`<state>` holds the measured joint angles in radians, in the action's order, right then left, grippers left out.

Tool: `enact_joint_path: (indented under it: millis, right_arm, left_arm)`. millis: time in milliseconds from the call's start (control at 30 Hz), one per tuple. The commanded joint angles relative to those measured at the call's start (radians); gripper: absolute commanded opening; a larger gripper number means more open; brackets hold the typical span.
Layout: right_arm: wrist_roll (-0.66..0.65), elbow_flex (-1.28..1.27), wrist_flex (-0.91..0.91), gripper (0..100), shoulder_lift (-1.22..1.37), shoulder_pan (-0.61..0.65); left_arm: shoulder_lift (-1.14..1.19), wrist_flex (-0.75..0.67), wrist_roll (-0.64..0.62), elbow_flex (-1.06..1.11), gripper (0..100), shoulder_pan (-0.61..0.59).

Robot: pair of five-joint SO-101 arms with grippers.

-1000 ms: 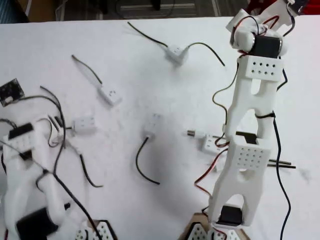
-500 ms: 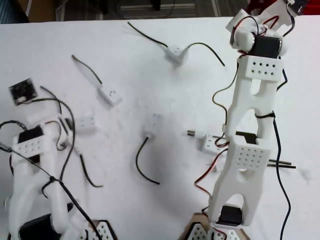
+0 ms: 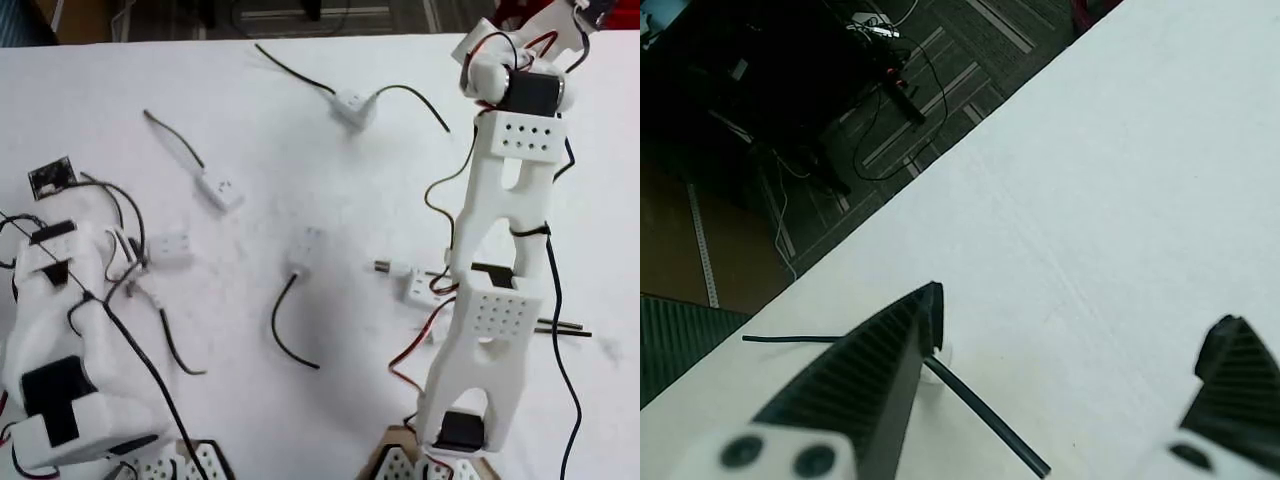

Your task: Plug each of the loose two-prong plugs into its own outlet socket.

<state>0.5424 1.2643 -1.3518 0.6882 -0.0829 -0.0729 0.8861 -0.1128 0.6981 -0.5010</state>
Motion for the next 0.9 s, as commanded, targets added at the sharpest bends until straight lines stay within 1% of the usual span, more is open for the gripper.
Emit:
enact_joint_path:
  millis: [0, 67, 233, 700, 867]
  right_arm:
    - [-0.011, 0.040, -0.007, 39.1, -0.068, 0.008]
    - [-0.011, 0.040, -0.007, 39.1, -0.068, 0.008]
    - [-0.011, 0.040, -0.007, 39.1, -0.068, 0.008]
    - [-0.011, 0.040, -0.007, 39.1, -0.068, 0.008]
    - [-0.011, 0.040, -0.007, 39.1, -0.068, 0.008]
  left_arm:
    - [0.010, 0.014, 0.008, -0.052, 21, -0.016]
    - [0.012, 0.020, 0.008, -0.052, 21, -0.018]
    - [0.013, 0.021, 0.008, -0.055, 21, -0.073]
    - [0.010, 0.021, 0.015, -0.058, 21, -0.079]
    - [0.005, 0.023, 0.015, -0.060, 21, -0.110]
